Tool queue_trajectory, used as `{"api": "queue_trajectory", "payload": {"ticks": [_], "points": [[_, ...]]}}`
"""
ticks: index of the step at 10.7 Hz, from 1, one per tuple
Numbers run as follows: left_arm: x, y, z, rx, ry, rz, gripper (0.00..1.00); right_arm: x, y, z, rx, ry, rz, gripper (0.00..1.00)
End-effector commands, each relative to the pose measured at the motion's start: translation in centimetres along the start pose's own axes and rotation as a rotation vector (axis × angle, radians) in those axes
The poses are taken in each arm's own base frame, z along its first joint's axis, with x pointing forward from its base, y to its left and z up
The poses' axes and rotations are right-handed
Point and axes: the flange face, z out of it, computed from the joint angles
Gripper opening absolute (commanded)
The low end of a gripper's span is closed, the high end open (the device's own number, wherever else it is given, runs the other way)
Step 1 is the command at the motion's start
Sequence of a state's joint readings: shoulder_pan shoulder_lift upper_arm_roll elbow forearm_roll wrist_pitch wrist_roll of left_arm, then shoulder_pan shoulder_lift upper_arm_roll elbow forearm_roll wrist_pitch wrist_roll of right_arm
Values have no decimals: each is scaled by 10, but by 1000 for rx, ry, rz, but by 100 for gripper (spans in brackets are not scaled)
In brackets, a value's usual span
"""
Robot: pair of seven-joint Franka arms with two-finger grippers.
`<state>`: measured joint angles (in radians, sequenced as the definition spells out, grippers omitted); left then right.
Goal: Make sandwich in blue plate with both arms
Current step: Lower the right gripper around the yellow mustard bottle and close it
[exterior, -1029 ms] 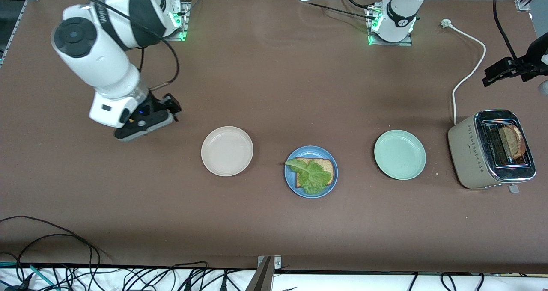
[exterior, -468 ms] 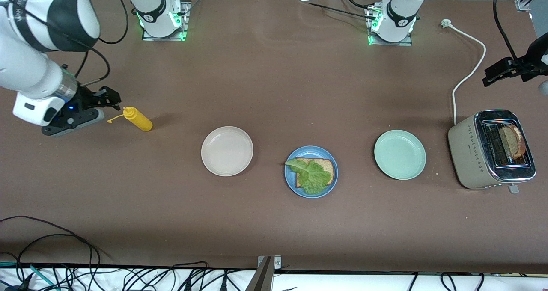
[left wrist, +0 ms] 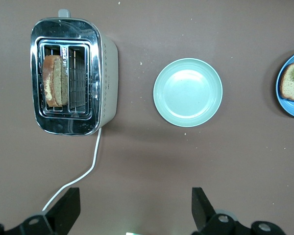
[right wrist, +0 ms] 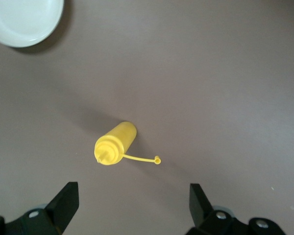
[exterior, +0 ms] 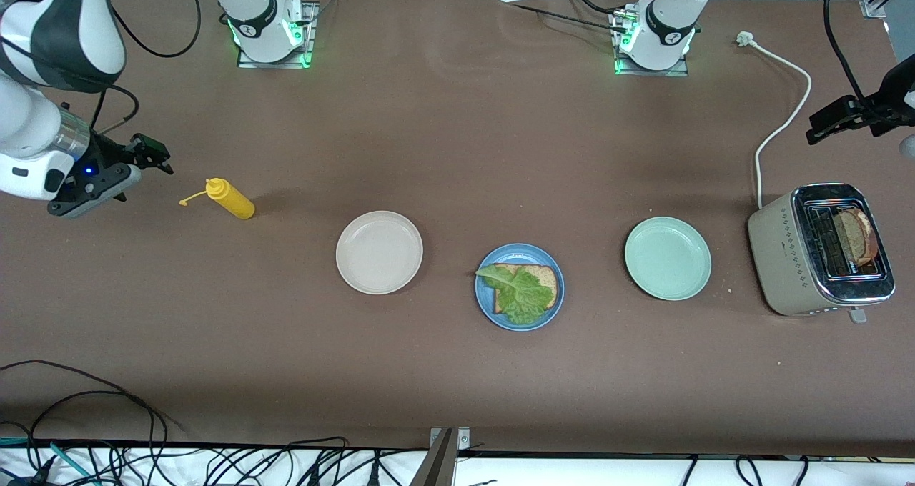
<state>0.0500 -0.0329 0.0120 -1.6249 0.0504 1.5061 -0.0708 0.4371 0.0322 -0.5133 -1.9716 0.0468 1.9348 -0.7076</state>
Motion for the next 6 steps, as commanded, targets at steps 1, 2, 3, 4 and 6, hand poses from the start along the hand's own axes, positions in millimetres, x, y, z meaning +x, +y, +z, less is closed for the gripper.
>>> {"api": "queue_trajectory", "payload": {"ticks": [1, 2, 3, 4, 6], "points": [[0, 0, -6, -7, -4, -3, 100, -42, 21, 17, 130, 161, -159, 100], [0, 0, -6, -7, -4, -1, 100, -52, 30, 23, 159, 202, -203, 100], [0, 0, -6, -7, -4, -1, 100, -63, 38, 33, 194, 250, -244, 100], [0, 1, -6, -7, -4, 0, 100, -72, 43, 45, 232, 297, -279, 100], [0, 0, -6, -7, -4, -1, 100, -85, 53, 66, 286, 389, -359, 100]]}}
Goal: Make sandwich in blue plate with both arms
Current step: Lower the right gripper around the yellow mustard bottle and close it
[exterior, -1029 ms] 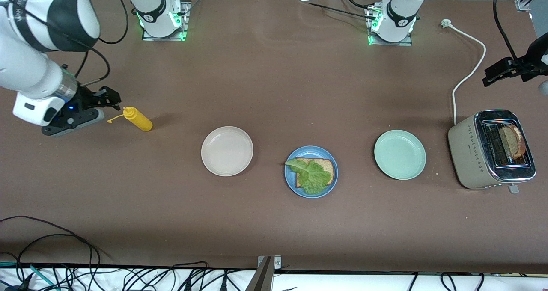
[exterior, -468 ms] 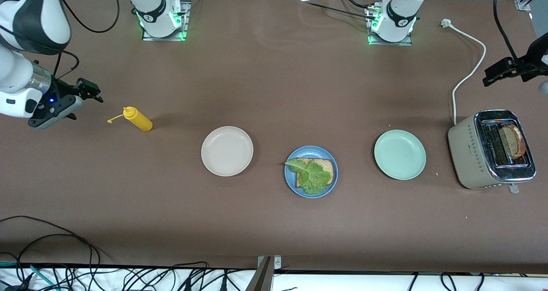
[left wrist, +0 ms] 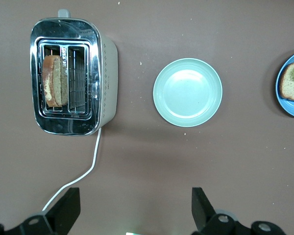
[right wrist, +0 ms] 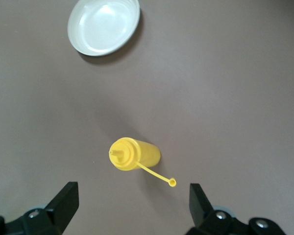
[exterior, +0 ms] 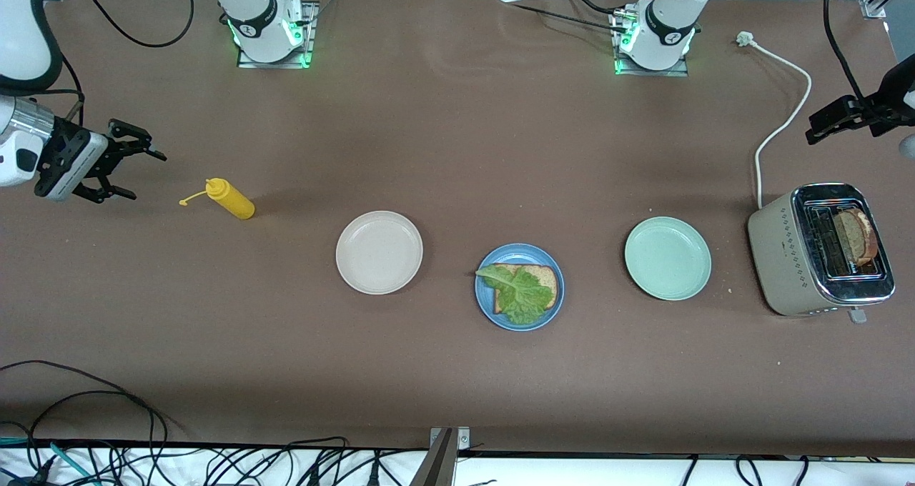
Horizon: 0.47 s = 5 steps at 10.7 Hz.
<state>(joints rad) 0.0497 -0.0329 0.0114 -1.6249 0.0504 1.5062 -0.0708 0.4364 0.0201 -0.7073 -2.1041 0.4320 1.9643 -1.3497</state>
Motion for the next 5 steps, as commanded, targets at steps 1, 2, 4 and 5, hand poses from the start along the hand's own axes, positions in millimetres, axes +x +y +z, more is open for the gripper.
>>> {"api": "queue_trajectory", "payload": {"ticks": [1, 2, 4, 5], "points": [[0, -1, -6, -7, -4, -2, 100, -35, 11, 20, 88, 138, -98, 100], [0, 0, -6, -7, -2, -3, 100, -51, 19, 27, 113, 190, -122, 100], [0, 0, -7, -9, -2, -2, 100, -79, 30, 53, 195, 310, -181, 100], [0, 1, -6, -8, -4, 0, 100, -90, 34, 69, 230, 347, -190, 100]]}}
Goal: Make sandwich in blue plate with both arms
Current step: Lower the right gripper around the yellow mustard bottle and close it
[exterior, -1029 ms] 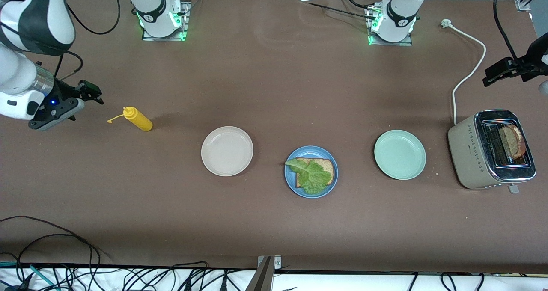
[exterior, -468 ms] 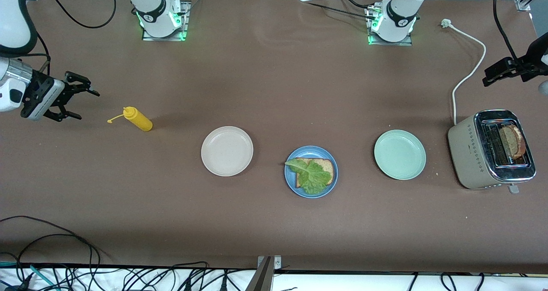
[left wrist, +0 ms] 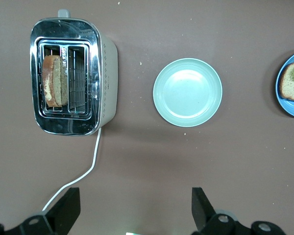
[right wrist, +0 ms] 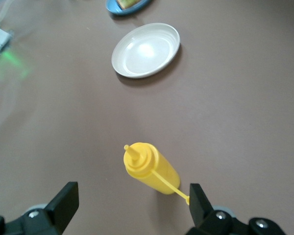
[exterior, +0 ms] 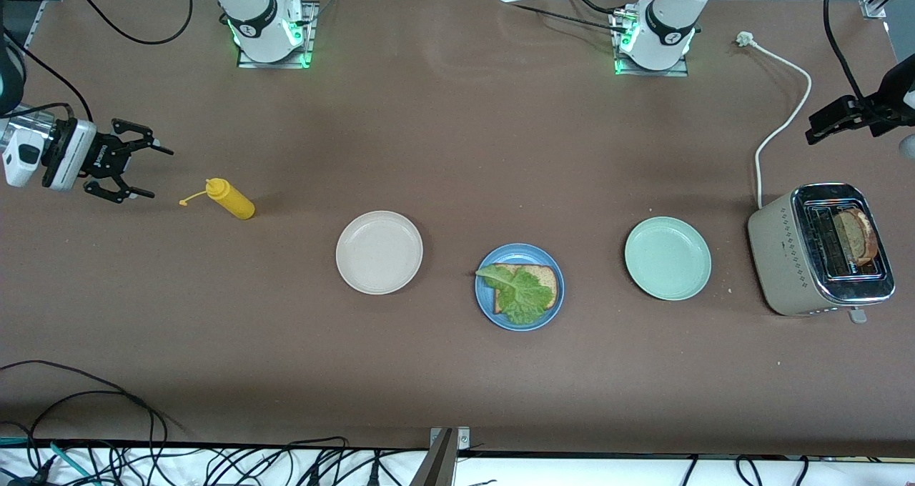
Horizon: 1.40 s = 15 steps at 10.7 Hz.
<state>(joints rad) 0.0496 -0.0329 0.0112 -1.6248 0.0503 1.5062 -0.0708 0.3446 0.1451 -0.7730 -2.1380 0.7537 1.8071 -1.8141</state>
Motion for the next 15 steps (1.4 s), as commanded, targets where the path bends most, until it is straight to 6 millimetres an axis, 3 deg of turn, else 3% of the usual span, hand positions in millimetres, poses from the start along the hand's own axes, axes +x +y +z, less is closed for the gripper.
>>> {"api": "queue_trajectory", "payload": {"ticks": [1, 4, 8, 12, 15], "points": [[0, 1, -7, -12, -2, 0, 100, -47, 17, 26, 73, 114, -62, 100], [-1, 6, -9, -12, 1, 9, 100, -74, 24, 39, 101, 201, -129, 100], [-1, 9, -10, -12, 3, 13, 100, -108, 37, 83, 186, 351, -210, 100], [-1, 9, -10, -12, 3, 13, 100, -117, 52, 90, 191, 373, -250, 100], [-1, 11, -10, -12, 3, 16, 100, -110, 64, 117, 216, 439, -315, 100]]}}
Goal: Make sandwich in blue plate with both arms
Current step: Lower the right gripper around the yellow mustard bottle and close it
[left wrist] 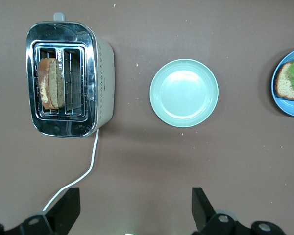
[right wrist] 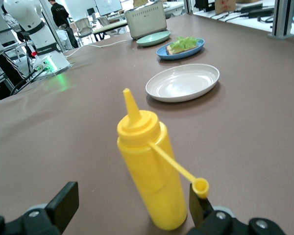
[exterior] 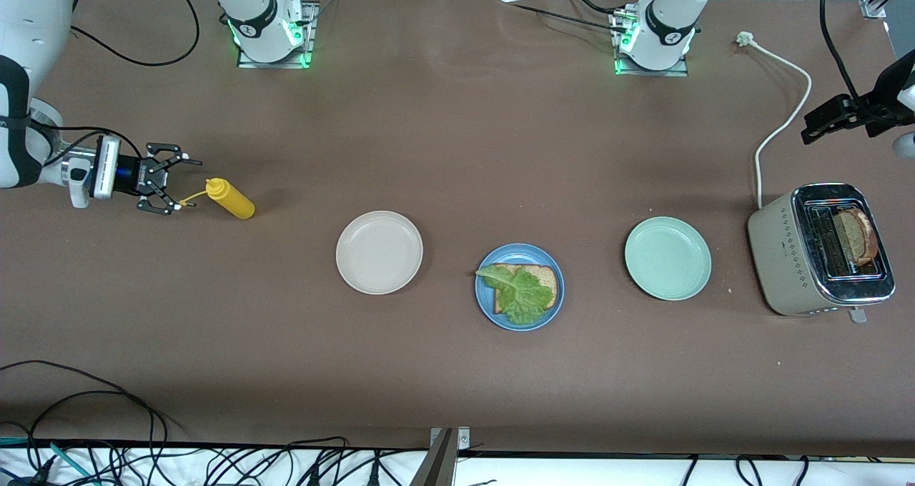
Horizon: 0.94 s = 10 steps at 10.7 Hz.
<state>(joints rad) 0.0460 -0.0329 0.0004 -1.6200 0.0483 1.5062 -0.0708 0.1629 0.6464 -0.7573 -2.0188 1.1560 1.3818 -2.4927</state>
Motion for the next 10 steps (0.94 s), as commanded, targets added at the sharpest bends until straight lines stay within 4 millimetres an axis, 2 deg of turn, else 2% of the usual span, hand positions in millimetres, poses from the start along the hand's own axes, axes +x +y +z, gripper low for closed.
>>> {"api": "queue_trajectory", "payload": {"ticks": [1, 5, 10], "points": [[-1, 2, -7, -11, -1, 1, 100, -9, 19, 21, 40, 83, -62, 100], [-2, -1, -5, -10, -18, -4, 100, -25, 37, 35, 62, 124, -92, 100], [-2, -1, -5, -10, -20, -4, 100, -26, 44, 66, 71, 186, -97, 100]]}}
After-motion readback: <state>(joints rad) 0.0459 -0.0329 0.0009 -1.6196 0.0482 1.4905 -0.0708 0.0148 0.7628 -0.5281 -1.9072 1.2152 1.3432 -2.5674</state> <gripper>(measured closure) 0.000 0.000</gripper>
